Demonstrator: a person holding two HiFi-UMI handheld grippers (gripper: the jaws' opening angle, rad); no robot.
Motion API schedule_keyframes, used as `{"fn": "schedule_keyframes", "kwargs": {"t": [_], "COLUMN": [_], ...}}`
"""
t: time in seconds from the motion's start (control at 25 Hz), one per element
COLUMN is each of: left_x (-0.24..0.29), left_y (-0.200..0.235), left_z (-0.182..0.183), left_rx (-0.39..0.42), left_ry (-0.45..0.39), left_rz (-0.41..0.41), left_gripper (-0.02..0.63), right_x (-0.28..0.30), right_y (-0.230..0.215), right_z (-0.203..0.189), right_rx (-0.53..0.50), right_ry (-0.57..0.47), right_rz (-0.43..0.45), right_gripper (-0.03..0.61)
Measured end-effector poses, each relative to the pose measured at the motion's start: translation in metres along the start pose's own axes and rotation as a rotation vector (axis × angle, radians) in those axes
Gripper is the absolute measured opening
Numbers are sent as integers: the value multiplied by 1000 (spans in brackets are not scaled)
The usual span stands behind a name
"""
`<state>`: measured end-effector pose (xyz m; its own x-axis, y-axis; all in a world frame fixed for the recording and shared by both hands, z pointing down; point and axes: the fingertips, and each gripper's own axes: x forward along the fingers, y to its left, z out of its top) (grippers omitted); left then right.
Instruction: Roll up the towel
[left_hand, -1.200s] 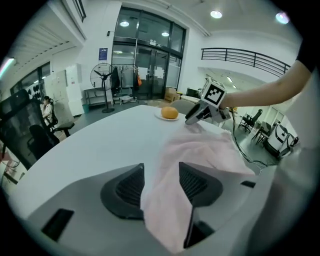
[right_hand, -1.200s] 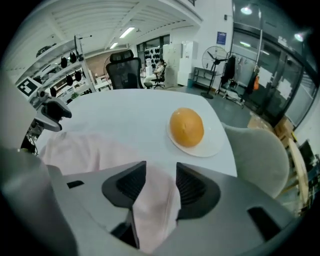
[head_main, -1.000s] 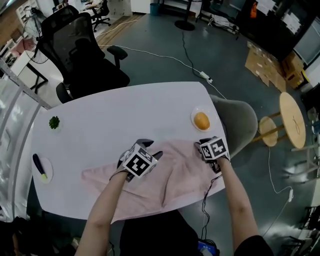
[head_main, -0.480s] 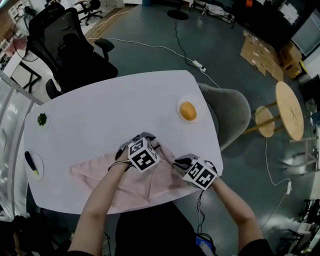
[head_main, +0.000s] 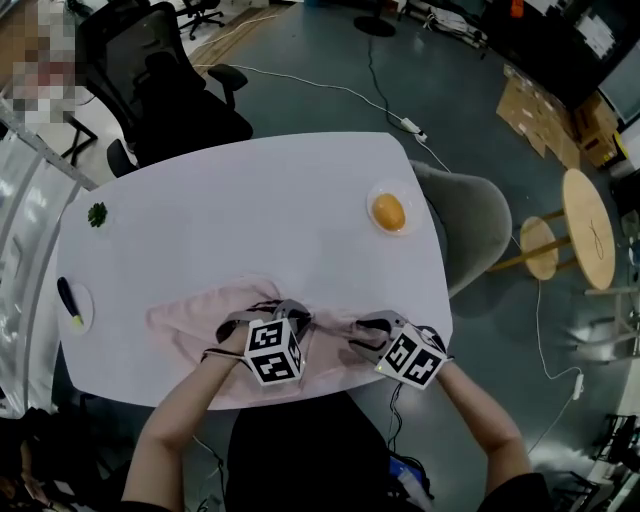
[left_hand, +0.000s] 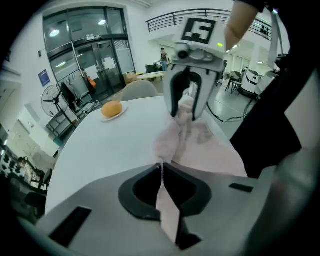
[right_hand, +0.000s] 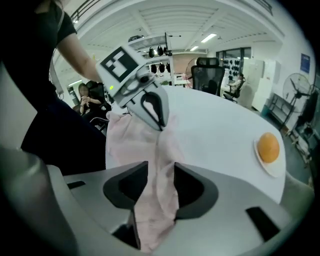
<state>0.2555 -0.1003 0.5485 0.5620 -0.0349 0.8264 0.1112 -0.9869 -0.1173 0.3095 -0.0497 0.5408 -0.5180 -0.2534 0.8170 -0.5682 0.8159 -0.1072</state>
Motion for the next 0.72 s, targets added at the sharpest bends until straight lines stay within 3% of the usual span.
{"fn": "schedule_keyframes", "kwargs": {"t": [0.16, 0.28, 0.44, 0.56, 0.72], "left_x": [-4, -3, -11, -17, -23], "left_y": [-32, -48, -58, -57, -49], "left_z": [-4, -7, -12, -19, -34], "left_rx": [55, 84, 56, 29, 25], "left_ry": [-9, -2, -8, -5, 13], "left_rz": [-48, -70, -101, -103, -79], "left_gripper": [31, 31, 43, 83, 110], "right_x": [-15, -10, 4, 11, 20], "right_y": [-24, -38, -10, 21, 25], "right_z": [17, 19, 21, -3, -42], "right_rx": [71, 106, 6, -53, -76], "right_ry": [-49, -30, 26, 133, 265], "right_rz": [-2, 3, 83, 165, 143], "right_gripper": [176, 166, 142, 151, 172]}}
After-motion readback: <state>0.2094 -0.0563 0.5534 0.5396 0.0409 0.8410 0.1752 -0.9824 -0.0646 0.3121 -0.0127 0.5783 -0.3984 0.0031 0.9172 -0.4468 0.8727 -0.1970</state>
